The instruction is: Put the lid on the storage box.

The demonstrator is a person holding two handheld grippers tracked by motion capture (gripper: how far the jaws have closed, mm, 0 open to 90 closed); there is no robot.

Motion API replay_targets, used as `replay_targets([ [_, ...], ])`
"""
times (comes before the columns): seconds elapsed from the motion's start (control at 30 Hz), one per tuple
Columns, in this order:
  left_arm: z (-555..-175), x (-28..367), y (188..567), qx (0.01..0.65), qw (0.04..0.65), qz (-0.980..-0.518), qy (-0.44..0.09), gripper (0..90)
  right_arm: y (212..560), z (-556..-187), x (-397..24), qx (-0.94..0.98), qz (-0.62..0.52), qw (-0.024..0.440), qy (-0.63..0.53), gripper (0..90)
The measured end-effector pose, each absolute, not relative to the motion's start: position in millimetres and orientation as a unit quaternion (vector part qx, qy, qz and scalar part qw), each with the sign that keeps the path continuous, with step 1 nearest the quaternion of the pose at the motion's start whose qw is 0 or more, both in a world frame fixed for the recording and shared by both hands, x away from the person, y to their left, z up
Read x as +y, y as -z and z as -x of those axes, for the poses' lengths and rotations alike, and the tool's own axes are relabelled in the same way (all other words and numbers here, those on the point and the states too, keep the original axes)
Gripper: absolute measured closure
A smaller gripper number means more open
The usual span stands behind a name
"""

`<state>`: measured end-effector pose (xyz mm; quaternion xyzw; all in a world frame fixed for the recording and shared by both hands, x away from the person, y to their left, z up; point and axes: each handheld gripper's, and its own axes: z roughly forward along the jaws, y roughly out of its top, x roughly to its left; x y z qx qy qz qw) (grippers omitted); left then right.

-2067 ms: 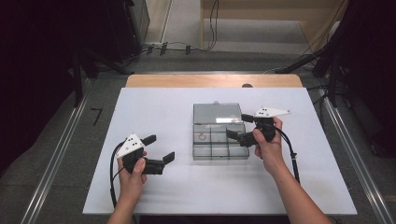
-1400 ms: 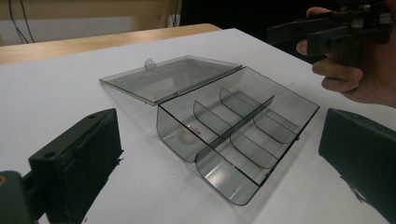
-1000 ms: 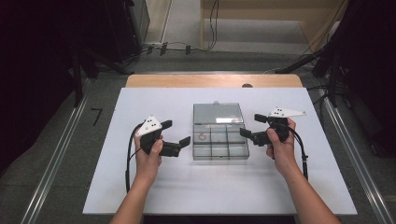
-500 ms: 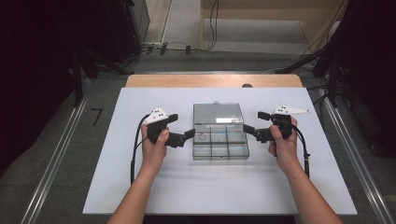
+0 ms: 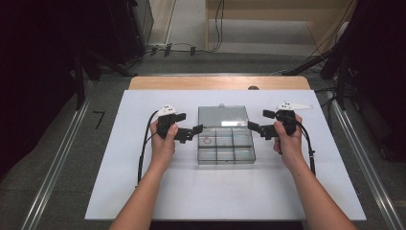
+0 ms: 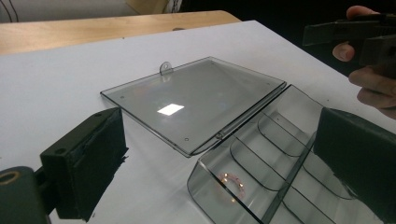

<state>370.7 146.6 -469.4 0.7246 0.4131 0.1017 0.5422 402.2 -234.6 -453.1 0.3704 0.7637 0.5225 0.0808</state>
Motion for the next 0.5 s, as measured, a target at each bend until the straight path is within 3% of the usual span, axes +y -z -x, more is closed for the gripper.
replay_targets([
  [0.5,-398,135,478,0.458,0.527,-0.712,-0.068,11.5,459,-424,-217,0.772,-0.381,0.068,-0.504,0.0],
])
